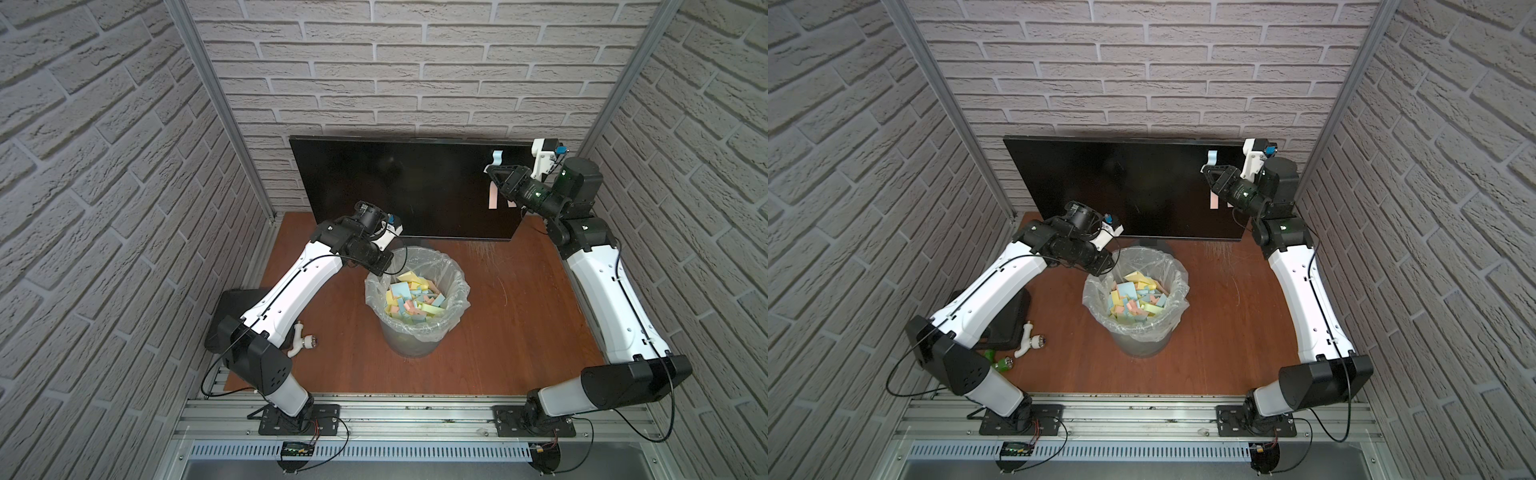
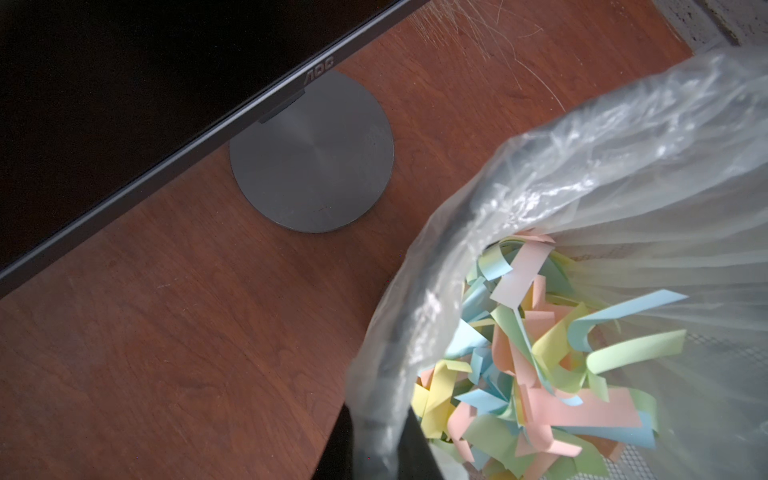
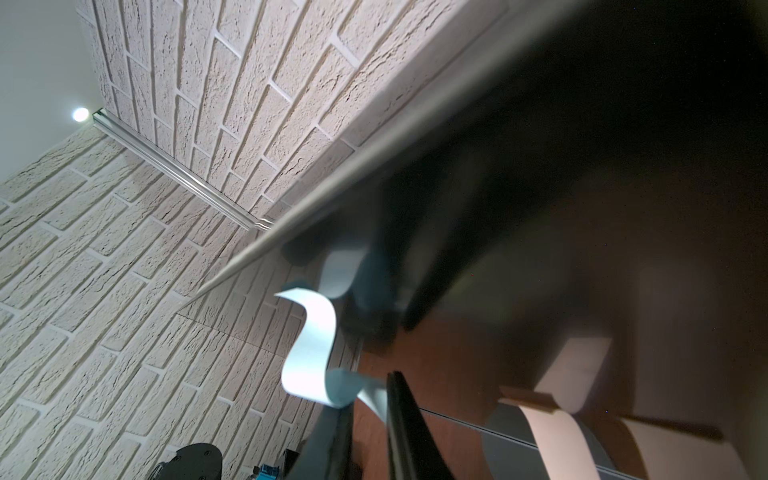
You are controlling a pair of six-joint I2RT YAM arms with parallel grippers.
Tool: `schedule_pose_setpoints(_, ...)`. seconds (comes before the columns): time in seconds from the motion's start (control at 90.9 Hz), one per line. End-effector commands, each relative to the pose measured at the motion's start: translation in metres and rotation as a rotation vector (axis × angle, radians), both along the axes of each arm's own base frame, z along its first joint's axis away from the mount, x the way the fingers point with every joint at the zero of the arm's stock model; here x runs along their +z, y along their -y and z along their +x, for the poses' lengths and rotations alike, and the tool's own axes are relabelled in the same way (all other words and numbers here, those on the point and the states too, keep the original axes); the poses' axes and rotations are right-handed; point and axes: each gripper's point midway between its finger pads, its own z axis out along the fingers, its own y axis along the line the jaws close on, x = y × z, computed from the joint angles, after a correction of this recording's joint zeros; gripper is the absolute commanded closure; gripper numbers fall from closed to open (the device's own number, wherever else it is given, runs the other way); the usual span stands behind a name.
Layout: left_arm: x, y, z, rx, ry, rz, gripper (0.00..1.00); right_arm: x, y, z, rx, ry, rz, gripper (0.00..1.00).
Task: Remove the sticky note from the monitor
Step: Tear off the sticky note from the monitor.
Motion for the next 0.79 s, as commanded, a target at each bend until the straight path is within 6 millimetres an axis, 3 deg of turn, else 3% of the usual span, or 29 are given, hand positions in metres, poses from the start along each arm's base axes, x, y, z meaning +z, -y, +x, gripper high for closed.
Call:
schedule_pose_setpoints(0.0, 0.011, 0.004, 0.0, -0.03, 0.026, -0.017, 0.83, 0.016, 0.004, -0.01, -0.016, 0.056, 0.005, 0.9)
schedule_pose_setpoints(0.121, 0.011, 0.004, 0.0, -0.03, 0.025, -0.017, 0.83, 0.017, 0.005, -0.015, -0.019, 0.06, 0.007, 0.97)
schedule_pose_setpoints(0.781, 0.01, 0.004, 0.0, -0.03, 0.023, -0.017, 0.83, 0.026, 0.005, -0.039, -0.012, 0.084, 0.014, 0.97)
